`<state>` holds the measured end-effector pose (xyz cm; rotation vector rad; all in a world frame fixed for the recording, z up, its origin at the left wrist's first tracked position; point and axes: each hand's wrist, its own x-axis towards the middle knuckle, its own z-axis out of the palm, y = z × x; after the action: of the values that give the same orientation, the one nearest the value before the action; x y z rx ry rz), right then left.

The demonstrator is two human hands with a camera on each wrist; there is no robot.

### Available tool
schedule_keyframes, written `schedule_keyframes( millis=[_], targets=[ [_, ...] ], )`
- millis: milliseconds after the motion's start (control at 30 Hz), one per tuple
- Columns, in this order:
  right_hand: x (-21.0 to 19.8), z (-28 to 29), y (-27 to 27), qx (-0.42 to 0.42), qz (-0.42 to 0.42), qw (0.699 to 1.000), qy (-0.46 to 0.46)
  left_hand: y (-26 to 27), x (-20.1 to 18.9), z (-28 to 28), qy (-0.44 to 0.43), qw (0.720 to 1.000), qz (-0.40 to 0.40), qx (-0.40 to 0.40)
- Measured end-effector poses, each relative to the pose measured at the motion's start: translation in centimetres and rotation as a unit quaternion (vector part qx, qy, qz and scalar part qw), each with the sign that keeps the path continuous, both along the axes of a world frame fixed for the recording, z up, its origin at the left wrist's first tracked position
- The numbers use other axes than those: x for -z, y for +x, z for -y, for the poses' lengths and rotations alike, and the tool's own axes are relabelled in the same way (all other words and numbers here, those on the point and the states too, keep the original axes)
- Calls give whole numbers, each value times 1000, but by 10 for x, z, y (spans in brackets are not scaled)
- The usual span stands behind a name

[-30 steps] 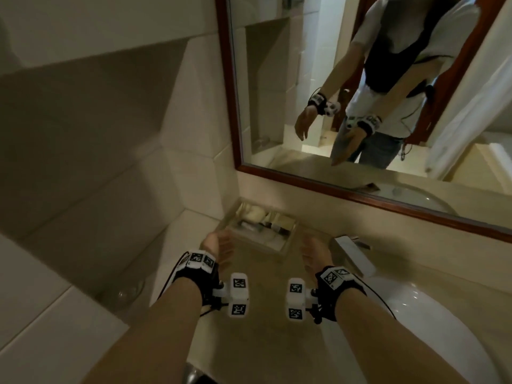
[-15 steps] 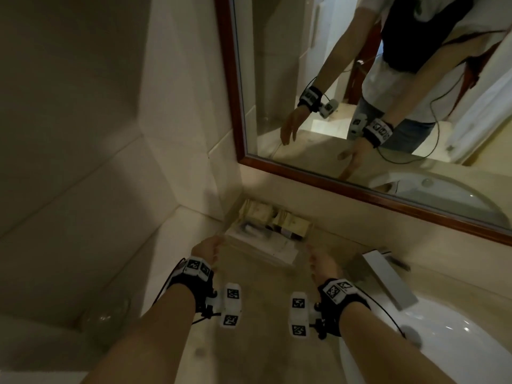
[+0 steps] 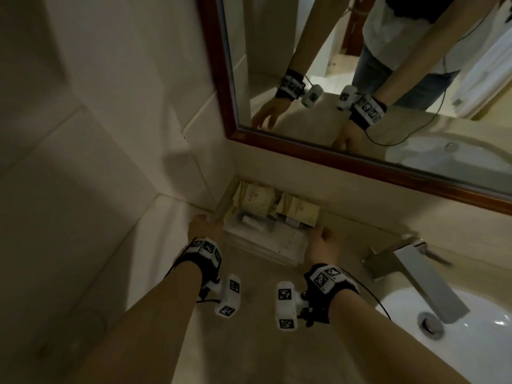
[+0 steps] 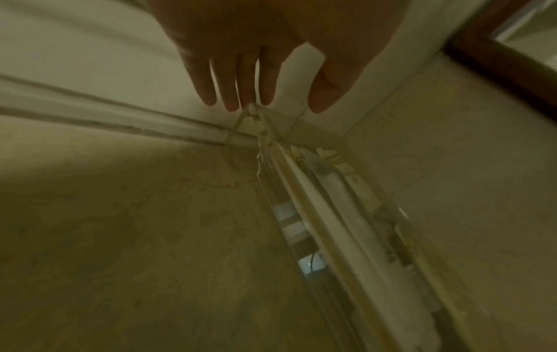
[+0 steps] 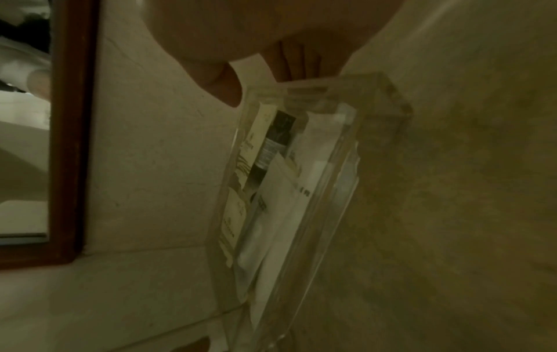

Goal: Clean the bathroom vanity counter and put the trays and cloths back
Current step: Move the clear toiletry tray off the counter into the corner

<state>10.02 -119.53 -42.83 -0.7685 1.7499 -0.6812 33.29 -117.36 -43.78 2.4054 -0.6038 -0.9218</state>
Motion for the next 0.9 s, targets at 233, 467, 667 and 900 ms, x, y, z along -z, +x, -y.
schedule_keyframes(
  millis=[233, 467, 667, 900],
  targets=[
    [9, 10, 14, 6, -5, 1000, 15, -4, 15, 18, -20, 999, -25, 16],
    [13, 16, 16, -3, -10, 1000, 24, -8, 12, 14, 1, 995, -72, 70],
    [9, 15, 5, -17, 9, 998, 58, -8, 11, -2, -1, 994, -54, 92],
    [2, -1, -5, -38, 3, 995, 87, -30, 12, -46, 7, 995, -56, 77]
  ],
)
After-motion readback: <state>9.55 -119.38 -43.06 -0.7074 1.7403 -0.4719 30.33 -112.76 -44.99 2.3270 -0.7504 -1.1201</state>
